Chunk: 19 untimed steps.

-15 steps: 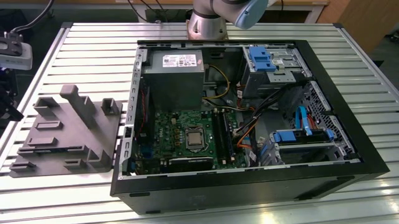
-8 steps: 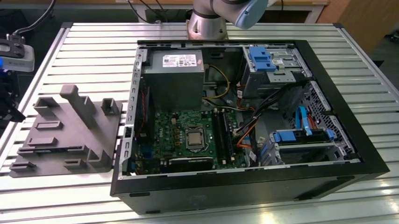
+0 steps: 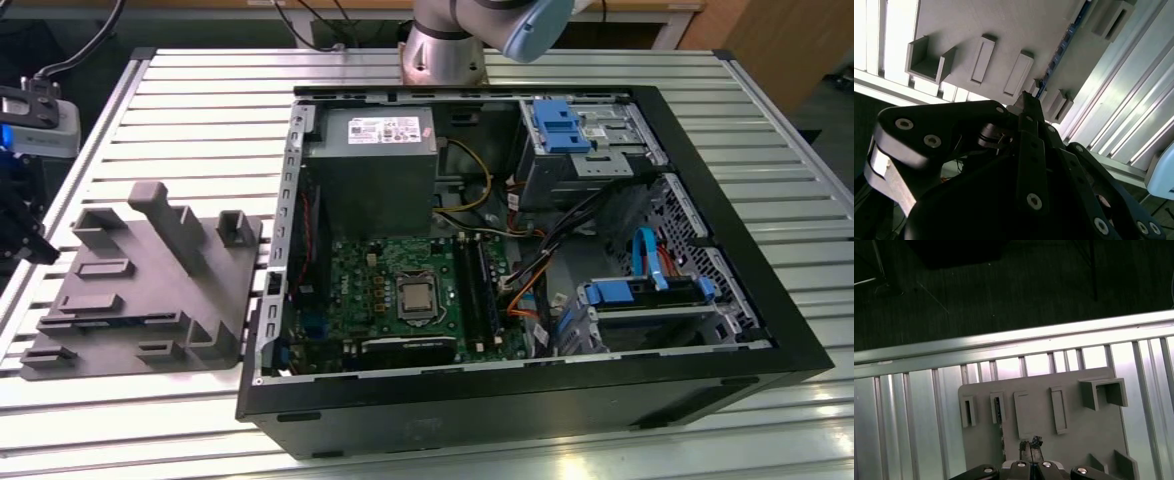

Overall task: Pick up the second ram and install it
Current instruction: 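Pick up the second ram and move it above second insertion slot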

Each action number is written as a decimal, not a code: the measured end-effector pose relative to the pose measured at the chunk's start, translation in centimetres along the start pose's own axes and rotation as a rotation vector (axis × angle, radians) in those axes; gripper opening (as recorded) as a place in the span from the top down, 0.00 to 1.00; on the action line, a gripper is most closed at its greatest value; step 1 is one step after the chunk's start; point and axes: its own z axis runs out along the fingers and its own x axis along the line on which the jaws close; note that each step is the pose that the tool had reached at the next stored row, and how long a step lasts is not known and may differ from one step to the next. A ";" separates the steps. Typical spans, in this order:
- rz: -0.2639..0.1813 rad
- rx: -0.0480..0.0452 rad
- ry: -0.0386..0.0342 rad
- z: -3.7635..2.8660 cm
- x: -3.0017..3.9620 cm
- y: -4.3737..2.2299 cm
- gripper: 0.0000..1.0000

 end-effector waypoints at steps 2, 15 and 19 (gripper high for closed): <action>0.000 0.0000 0.0000 0.10 0.09 -0.06 0.89; -0.003 0.0000 0.0001 0.64 0.62 -0.27 0.89; -0.004 0.0001 0.0000 0.78 0.72 -0.30 0.89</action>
